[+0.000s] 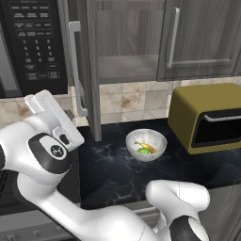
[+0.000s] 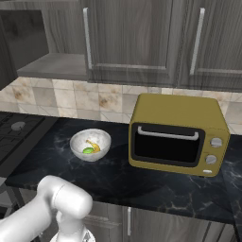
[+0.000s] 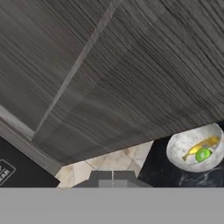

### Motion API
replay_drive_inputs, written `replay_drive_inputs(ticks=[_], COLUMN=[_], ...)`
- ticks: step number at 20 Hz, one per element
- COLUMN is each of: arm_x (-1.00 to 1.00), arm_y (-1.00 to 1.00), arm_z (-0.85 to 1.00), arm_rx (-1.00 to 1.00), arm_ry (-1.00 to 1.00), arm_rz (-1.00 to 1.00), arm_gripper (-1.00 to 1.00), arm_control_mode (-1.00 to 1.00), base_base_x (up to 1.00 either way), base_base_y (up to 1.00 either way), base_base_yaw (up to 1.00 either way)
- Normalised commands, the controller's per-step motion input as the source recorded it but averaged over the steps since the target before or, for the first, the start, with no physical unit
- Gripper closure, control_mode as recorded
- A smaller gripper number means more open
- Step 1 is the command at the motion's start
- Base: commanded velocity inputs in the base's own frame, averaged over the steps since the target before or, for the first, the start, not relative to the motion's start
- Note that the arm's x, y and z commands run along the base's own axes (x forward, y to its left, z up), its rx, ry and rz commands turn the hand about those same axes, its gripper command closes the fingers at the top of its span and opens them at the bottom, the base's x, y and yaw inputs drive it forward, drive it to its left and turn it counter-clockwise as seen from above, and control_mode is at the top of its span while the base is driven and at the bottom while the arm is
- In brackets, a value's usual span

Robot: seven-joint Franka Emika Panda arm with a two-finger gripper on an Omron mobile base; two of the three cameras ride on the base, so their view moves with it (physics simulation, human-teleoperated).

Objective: Open the cabinet. Pick the banana and kiwi from the cabinet and place them into the bowl. Then close the cabinet.

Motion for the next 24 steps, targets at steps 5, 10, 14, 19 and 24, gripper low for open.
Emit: replay_drive_inputs(ticks=[5,10,14,19,24], arm_x=[0.00,0.00,0.00,0.00,0.00], arm_y=[-0.12,-0.21,-0.32,-0.36,-0.35], arm_z=[0.05,0.08,0.14,0.07,0.01], arm_rx=[0.00,0.00,0.00,0.00,0.00], arm_ry=[0.00,0.00,0.00,0.00,0.00], arm_rz=[-0.05,-0.05,-0.06,-0.04,-0.02], arm_gripper=[1.00,1.00,1.00,1.00,1.00], arm_control_mode=[-1.00,-1.00,-1.00,-1.00,-1.00], base_base_x=[0.00,0.00,0.00,0.00,0.00], base_base_y=[0.00,0.00,0.00,0.00,0.00], base_base_yaw=[0.00,0.00,0.00,0.00,0.00])
